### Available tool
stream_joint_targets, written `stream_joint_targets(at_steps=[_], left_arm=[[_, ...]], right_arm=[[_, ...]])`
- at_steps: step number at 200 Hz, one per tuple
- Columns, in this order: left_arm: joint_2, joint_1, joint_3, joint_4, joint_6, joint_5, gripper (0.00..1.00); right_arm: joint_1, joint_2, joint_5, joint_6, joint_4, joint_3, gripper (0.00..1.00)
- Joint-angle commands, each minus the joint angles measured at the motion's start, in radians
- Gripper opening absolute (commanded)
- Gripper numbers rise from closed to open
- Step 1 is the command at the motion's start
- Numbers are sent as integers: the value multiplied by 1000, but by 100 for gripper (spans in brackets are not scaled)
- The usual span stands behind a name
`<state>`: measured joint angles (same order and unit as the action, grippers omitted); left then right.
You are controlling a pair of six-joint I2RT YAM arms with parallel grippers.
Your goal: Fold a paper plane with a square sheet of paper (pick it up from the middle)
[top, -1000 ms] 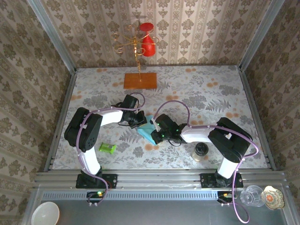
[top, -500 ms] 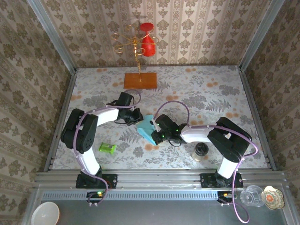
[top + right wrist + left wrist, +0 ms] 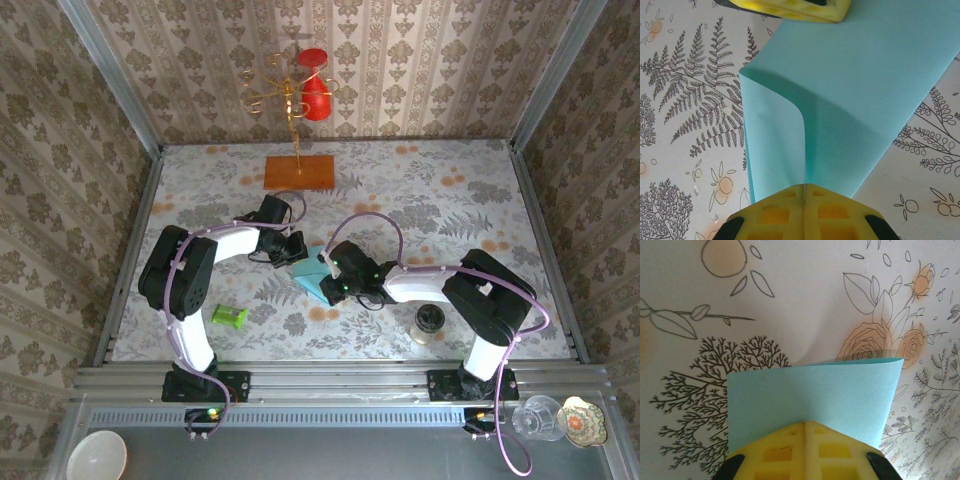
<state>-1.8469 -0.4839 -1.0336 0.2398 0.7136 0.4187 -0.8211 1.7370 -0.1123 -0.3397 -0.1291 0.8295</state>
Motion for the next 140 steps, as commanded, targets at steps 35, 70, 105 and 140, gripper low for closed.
stream_joint_targets(at_steps=[35, 70, 105, 140], left_arm=[[-25, -9, 1, 61, -25, -24, 3], [-17, -9, 0, 62, -23, -27, 3], [-14, -7, -2, 63, -23, -24, 3], [-1, -7, 0, 64, -20, -28, 3]], right_arm=[[9, 29, -16, 15, 21, 20, 0], [10, 23, -27, 12, 32, 14, 0], [10, 16, -44, 8, 47, 14, 0], [10, 22, -37, 6, 60, 19, 0]])
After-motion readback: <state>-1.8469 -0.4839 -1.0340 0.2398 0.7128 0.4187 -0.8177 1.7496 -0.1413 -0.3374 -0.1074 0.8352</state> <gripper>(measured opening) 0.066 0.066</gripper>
